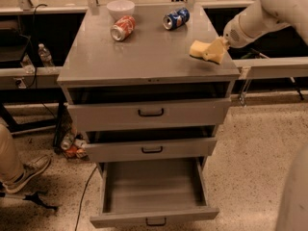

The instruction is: Place sponge into bottom drawer

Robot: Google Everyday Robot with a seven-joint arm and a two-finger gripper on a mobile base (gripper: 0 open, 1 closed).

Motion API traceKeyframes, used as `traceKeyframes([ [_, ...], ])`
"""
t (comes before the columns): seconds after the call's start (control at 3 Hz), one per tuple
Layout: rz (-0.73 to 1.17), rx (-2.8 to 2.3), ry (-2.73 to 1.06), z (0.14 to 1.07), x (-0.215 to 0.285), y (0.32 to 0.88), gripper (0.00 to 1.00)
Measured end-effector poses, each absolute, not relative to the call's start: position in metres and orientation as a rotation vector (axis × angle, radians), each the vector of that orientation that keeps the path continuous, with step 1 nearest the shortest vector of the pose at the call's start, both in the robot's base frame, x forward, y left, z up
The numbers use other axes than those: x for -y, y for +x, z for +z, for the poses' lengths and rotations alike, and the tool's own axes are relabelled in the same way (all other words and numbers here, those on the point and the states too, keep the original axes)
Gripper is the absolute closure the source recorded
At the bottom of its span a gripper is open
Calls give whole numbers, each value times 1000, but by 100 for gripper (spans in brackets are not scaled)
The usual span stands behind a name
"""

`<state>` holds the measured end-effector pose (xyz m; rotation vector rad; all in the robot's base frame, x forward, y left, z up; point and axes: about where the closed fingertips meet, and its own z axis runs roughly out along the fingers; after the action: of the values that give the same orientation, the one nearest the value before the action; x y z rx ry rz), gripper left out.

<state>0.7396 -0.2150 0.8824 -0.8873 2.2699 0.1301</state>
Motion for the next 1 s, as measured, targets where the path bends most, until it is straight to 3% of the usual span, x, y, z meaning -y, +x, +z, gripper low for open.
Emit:
traceKeyframes([
  [0.67,112,-2300,-990,858,229,641,100],
  [1.0,197,-2394,-1029,797,222,598,100],
])
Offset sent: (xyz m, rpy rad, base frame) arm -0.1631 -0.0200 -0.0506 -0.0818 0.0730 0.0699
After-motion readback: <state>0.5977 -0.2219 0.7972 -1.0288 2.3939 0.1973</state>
